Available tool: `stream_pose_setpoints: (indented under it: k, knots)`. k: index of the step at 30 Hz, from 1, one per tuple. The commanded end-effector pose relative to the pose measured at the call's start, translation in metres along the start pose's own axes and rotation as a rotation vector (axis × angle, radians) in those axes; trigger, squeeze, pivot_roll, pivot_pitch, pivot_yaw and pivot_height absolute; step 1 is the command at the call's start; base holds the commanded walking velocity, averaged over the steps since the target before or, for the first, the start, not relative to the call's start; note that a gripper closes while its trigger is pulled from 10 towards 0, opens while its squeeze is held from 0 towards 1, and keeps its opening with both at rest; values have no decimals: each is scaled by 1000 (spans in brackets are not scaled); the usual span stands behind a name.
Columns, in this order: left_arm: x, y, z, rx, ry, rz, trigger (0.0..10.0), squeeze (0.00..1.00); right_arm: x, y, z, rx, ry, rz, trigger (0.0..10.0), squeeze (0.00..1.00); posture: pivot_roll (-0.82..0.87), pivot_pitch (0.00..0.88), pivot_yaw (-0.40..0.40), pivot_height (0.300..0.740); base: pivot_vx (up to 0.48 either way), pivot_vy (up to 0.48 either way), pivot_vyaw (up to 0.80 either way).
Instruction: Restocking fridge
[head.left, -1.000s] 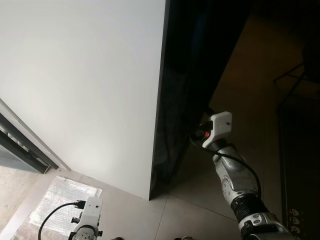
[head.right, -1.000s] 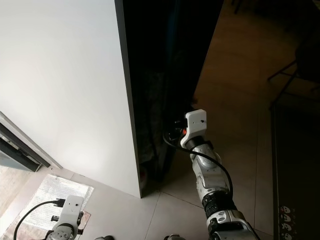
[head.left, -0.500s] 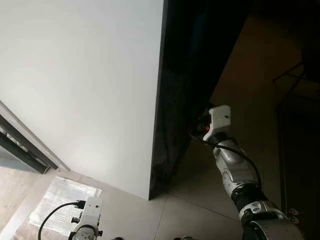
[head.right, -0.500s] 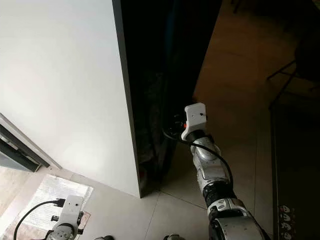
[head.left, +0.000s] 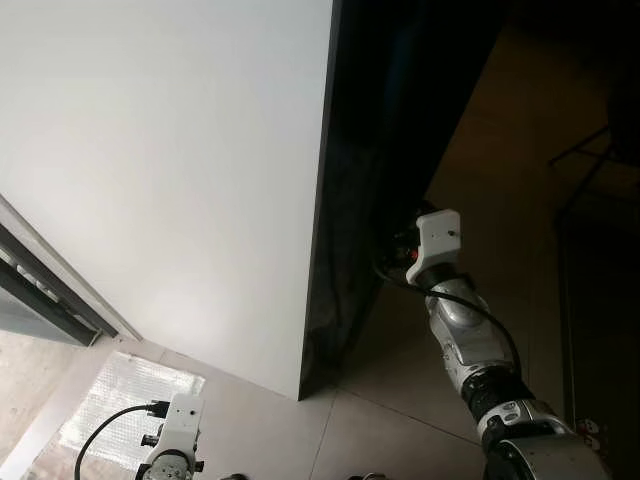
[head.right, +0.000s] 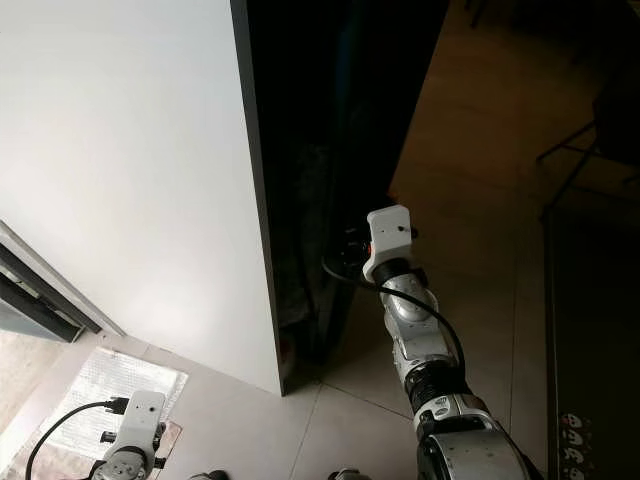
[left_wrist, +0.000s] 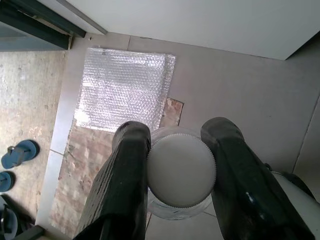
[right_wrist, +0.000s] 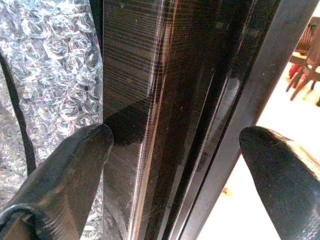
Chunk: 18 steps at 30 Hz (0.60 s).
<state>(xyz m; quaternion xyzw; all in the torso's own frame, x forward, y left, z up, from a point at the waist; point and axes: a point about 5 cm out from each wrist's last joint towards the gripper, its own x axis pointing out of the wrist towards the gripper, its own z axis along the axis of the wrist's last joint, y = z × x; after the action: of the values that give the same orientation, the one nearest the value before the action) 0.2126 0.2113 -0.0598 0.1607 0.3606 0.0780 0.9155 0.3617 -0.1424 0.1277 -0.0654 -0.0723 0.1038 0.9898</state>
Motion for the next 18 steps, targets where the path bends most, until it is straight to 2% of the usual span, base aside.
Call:
stream_pose_setpoints:
  k: [1, 2, 4, 13, 14, 15, 17, 18]
  knots:
    - [-2, 2, -10, -9, 41, 12, 10000, 0, -9, -24, -6, -3, 10, -131, 10000, 0, -104, 174, -48, 740, 0, 0, 0]
    - [-3, 1, -11, -9, 43, 10, 10000, 0, -15, -30, -9, -8, 7, -184, 10000, 0, -105, 175, -48, 740, 0, 0, 0]
    - [-3, 1, -11, -8, 43, 9, 10000, 0, -18, -32, -11, -11, 5, -208, 10000, 0, -107, 177, -47, 740, 0, 0, 0]
    - [-3, 1, -11, -9, 43, 9, 10000, 0, -19, -32, -12, -19, 3, -220, 10000, 0, -107, 177, -47, 740, 0, 0, 0]
    - [-3, 2, -12, -5, 44, 10, 10000, 0, -31, -35, -23, -28, 31, -256, 10000, 0, -108, 181, -42, 740, 0, 0, 0]
    - [-3, 2, -12, -5, 44, 10, 10000, 0, -31, -35, -23, -28, 31, -256, 10000, 0, -108, 181, -42, 740, 0, 0, 0]
    - [-3, 2, -12, 1, 46, 10, 10000, 0, -54, -39, -42, -42, 87, -320, 10000, 0, -111, 181, -41, 740, 0, 0, 0]
    - [-3, 2, -12, 2, 47, 9, 10000, 0, -55, -39, -44, -38, 95, -327, 10000, 0, -111, 181, -41, 740, 0, 0, 0]
